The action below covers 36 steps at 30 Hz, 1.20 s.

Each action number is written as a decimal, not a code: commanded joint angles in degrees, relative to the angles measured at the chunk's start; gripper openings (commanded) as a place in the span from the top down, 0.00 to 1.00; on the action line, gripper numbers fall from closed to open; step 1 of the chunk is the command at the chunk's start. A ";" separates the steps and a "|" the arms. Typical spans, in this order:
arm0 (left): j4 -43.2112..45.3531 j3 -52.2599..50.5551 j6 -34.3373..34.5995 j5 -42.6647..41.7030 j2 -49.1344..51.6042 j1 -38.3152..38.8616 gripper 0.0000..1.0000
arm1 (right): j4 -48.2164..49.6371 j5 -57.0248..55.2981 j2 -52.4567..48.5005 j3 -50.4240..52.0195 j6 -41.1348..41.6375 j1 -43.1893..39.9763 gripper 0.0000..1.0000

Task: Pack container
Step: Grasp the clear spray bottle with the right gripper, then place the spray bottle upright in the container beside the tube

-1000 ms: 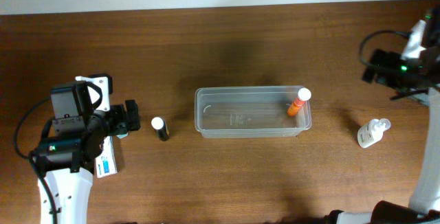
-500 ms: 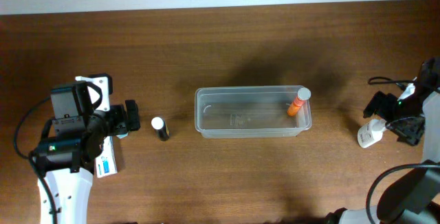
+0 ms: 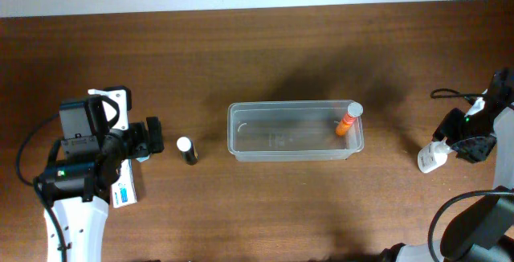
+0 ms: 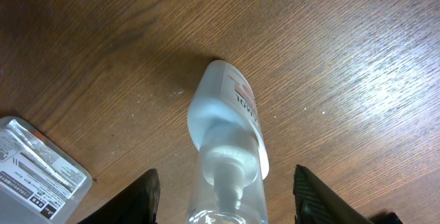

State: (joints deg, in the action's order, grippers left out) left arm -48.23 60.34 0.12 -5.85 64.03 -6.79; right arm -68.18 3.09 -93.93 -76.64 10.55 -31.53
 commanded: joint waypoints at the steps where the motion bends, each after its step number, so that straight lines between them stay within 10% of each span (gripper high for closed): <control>1: 0.11 1.27 0.50 -0.81 -0.02 -0.24 0.01 | 0.24 0.33 -0.66 0.48 0.26 -0.37 0.47; 36: 0.13 1.27 0.50 -0.81 -0.02 -0.24 0.01 | -8.92 5.77 0.55 -8.24 -4.85 3.48 0.88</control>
State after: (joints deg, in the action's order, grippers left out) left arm -48.23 60.34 0.12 -5.85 64.03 -6.79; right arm -75.61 7.07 -96.27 -80.25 7.86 -30.28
